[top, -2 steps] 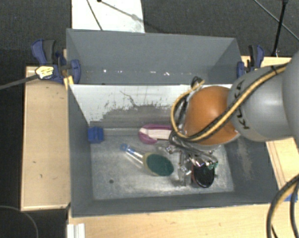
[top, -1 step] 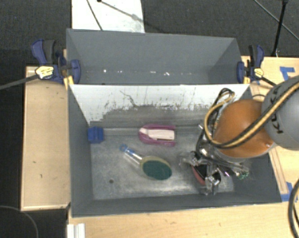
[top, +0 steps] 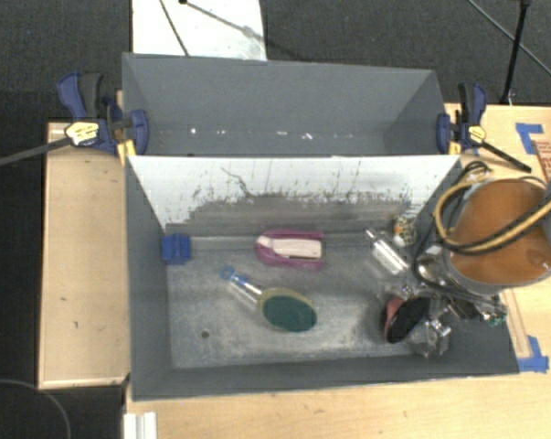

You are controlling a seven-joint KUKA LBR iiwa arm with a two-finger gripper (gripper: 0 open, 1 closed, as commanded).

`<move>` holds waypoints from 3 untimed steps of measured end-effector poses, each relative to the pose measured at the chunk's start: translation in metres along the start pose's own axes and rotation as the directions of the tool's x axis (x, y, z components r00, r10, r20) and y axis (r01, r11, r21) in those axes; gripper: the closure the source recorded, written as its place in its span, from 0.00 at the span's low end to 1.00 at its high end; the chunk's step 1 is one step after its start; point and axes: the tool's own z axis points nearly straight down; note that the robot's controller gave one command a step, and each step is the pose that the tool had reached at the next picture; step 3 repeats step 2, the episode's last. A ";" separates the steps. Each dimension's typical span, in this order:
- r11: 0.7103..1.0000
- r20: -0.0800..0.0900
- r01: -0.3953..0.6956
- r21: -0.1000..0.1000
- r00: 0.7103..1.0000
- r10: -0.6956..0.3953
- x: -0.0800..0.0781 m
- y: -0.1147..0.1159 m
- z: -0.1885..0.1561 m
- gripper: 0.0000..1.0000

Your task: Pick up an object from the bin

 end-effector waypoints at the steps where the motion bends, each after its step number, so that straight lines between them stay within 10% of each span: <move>1: 1.000 0.000 0.010 -0.004 1.000 -0.010 -0.003 0.005 0.001 1.00; 2: 1.000 0.004 -0.027 0.001 1.000 0.027 -0.002 -0.002 -0.146 1.00; 3: 1.000 0.004 -0.027 0.001 1.000 0.027 -0.002 -0.002 -0.146 1.00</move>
Offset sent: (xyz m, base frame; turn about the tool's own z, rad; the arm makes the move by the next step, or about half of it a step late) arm 0.0000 0.0000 0.0000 0.0000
